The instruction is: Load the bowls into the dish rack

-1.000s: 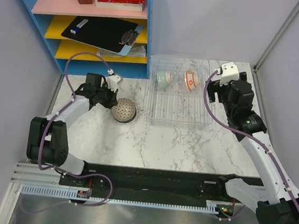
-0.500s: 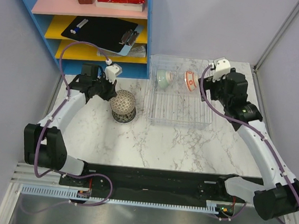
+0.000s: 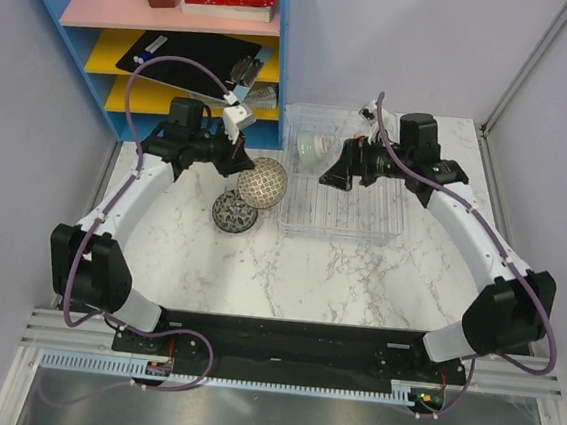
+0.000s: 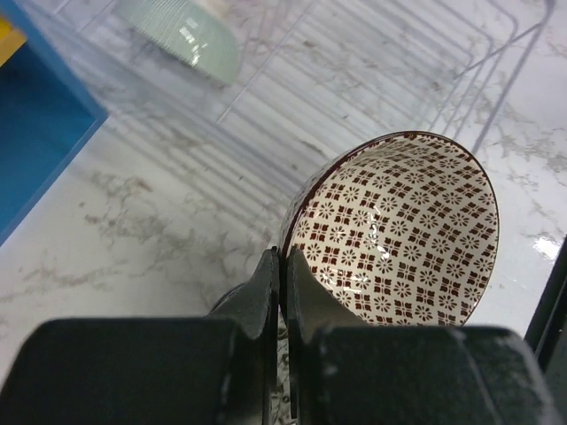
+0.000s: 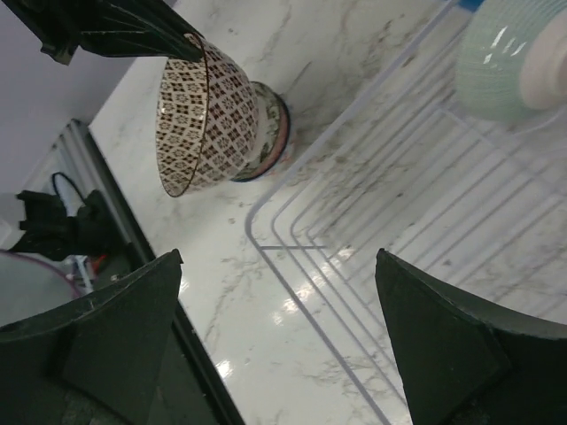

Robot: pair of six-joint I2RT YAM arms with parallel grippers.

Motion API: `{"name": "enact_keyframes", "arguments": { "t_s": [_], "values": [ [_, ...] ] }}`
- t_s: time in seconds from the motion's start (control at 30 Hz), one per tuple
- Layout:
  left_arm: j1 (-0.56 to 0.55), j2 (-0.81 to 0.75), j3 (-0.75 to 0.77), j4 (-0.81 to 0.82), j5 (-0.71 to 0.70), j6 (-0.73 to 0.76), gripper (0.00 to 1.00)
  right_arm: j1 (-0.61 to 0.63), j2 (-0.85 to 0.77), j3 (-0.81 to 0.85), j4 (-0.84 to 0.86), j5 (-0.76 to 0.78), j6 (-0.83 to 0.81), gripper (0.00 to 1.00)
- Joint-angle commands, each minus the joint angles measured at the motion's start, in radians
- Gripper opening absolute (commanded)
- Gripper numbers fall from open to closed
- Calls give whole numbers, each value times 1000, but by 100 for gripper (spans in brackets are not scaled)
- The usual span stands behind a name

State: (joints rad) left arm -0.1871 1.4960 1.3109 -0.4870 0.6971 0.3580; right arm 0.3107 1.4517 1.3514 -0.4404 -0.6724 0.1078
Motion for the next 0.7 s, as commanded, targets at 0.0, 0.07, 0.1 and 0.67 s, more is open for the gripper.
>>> {"name": "enact_keyframes", "arguments": {
  "t_s": [0.0, 0.07, 0.1, 0.67],
  "values": [
    [-102, -11, 67, 100, 116, -34, 2, -2, 76, 38, 121, -307, 182, 97],
    [-132, -22, 64, 134, 105, -56, 2, -2, 117, 45, 159, -346, 225, 98],
    [-159, -23, 62, 168, 102, -65, 2, -2, 130, 46, 172, -380, 242, 98],
    [-230, -8, 106, 219, 5, -111, 2, -2, 213, -57, 351, -538, 336, 98]
  ]
}}
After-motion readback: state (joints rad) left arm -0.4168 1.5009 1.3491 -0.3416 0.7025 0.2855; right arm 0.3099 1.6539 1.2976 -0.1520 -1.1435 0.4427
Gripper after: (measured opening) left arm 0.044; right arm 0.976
